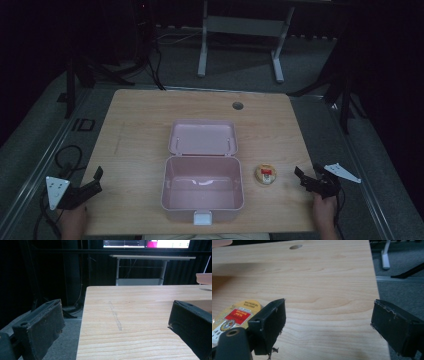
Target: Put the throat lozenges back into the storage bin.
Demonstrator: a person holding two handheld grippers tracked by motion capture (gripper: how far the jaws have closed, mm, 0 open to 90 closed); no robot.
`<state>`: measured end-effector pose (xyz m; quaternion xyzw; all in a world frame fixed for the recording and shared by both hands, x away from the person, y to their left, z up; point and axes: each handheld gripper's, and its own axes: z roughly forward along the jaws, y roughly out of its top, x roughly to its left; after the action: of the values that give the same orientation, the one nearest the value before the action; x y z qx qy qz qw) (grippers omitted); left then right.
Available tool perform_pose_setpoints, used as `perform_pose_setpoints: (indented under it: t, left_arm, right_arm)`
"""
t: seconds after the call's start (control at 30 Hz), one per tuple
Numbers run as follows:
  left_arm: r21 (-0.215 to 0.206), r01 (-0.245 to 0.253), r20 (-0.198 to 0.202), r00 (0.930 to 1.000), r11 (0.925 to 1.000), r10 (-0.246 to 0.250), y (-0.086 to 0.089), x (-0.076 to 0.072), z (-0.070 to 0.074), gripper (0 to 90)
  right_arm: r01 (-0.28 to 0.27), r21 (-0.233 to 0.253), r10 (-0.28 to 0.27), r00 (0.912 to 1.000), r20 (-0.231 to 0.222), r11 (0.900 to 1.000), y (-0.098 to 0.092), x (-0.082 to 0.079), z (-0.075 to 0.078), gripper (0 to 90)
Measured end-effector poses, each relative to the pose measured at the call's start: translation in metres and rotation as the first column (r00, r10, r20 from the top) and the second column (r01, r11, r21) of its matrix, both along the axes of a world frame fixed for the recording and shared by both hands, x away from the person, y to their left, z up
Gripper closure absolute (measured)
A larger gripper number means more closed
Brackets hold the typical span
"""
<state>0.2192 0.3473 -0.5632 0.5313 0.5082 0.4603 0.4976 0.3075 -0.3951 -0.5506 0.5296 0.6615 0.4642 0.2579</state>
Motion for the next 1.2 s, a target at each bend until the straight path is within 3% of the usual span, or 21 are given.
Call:
perform_pose_setpoints:
  t: [0.13, 0.3, 0.37, 0.47, 0.57, 0.63, 0.73, 0.77, 0.87, 0.9, 0.93, 0.97, 1.0, 1.03, 1.07, 1.1, 1.13, 1.17, 1.2]
  left_arm:
    - [-0.006, -0.001, 0.001, 1.0, 1.0, 0.001, 0.0, 0.0, 0.0, 0.4]
    - [-0.006, 0.0, 0.0, 1.0, 1.0, 0.0, 0.0, 0.0, 0.0, 0.4]
    - [-0.008, -0.001, 0.0, 1.0, 1.0, 0.001, 0.001, 0.0, 0.0, 0.4]
    - [-0.005, 0.0, 0.0, 1.0, 1.0, 0.0, 0.0, 0.0, 0.0, 0.4]
    - [-0.004, 0.001, -0.001, 1.0, 1.0, -0.001, 0.0, 0.0, 0.0, 0.4]
    - [-0.006, 0.002, -0.002, 1.0, 1.0, -0.002, 0.001, 0.0, 0.0, 0.4]
    - [-0.01, 0.003, -0.001, 1.0, 0.9999, -0.003, 0.001, 0.0, 0.0, 0.4]
    - [-0.009, 0.003, -0.001, 1.0, 1.0, -0.003, 0.001, 0.0, 0.0, 0.4]
    - [-0.007, 0.004, -0.001, 1.0, 1.0, -0.004, 0.001, 0.0, 0.0, 0.4]
    - [-0.007, 0.005, -0.002, 1.0, 1.0, -0.005, 0.001, 0.0, 0.0, 0.4]
    - [-0.006, 0.006, -0.001, 1.0, 1.0, -0.006, 0.001, 0.0, 0.0, 0.4]
    - [-0.006, 0.006, -0.001, 1.0, 1.0, -0.006, 0.001, 0.0, 0.0, 0.4]
    - [-0.006, 0.006, -0.002, 1.0, 1.0, -0.006, 0.001, 0.0, 0.0, 0.4]
    - [-0.006, 0.006, -0.002, 1.0, 1.0, -0.006, 0.001, 0.0, 0.0, 0.4]
    - [-0.005, 0.006, -0.002, 1.0, 1.0, -0.006, 0.001, 0.0, 0.0, 0.4]
    - [-0.005, 0.007, -0.002, 1.0, 1.0, -0.007, 0.001, 0.0, 0.0, 0.4]
    - [-0.006, 0.006, -0.004, 1.0, 1.0, -0.006, 0.001, 0.0, 0.0, 0.4]
    - [-0.005, 0.006, -0.004, 1.0, 1.0, -0.006, 0.001, 0.001, 0.0, 0.4]
    - [-0.005, 0.007, -0.004, 1.0, 1.0, -0.007, 0.001, 0.001, 0.0, 0.4]
  right_arm:
    - [-0.023, 0.002, 0.023, 0.9997, -0.011, 1.0, 0.0, 0.001, 0.0, 12.6]
    - [-0.105, -0.006, 0.104, 0.9917, -0.075, 0.994, 0.001, 0.006, 0.002, 12.7]
    - [-0.164, 0.014, 0.165, 0.9796, -0.115, 0.986, 0.001, 0.008, 0.002, 12.9]
    - [-0.244, -0.024, 0.236, 0.9551, -0.179, 0.969, 0.006, 0.01, 0.002, 13.3]
    - [-0.322, -0.092, 0.29, 0.9223, -0.255, 0.942, 0.011, 0.011, 0.004, 13.2]
    - [-0.359, -0.108, 0.316, 0.9023, -0.294, 0.927, 0.012, 0.011, 0.007, 13.0]
    - [-0.4, -0.126, 0.341, 0.8785, -0.335, 0.908, 0.012, 0.012, 0.012, 12.7]
    - [-0.418, -0.142, 0.348, 0.8676, -0.356, 0.897, 0.013, 0.012, 0.015, 12.7]
    - [-0.453, -0.178, 0.358, 0.8466, -0.394, 0.874, 0.014, 0.013, 0.021, 12.4]
    - [-0.474, -0.185, 0.366, 0.8299, -0.421, 0.861, 0.015, 0.013, 0.023, 12.4]
    - [-0.487, -0.198, 0.369, 0.8215, -0.435, 0.851, 0.016, 0.013, 0.024, 12.4]
    - [-0.515, -0.203, 0.38, 0.7988, -0.466, 0.833, 0.018, 0.013, 0.026, 12.4]
    - [-0.531, -0.208, 0.384, 0.7844, -0.487, 0.821, 0.019, 0.013, 0.028, 12.4]
    - [-0.56, -0.221, 0.392, 0.7629, -0.514, 0.799, 0.021, 0.013, 0.029, 12.4]
    - [-0.581, -0.221, 0.396, 0.7402, -0.543, 0.783, 0.024, 0.013, 0.031, 12.4]
    - [-0.599, -0.231, 0.394, 0.7227, -0.568, 0.766, 0.026, 0.012, 0.032, 12.4]
    - [-0.613, -0.242, 0.392, 0.7111, -0.584, 0.752, 0.027, 0.012, 0.033, 12.4]
    - [-0.638, -0.248, 0.391, 0.6861, -0.613, 0.729, 0.029, 0.012, 0.034, 12.4]
    - [-0.647, -0.258, 0.386, 0.677, -0.627, 0.717, 0.031, 0.012, 0.035, 12.4]
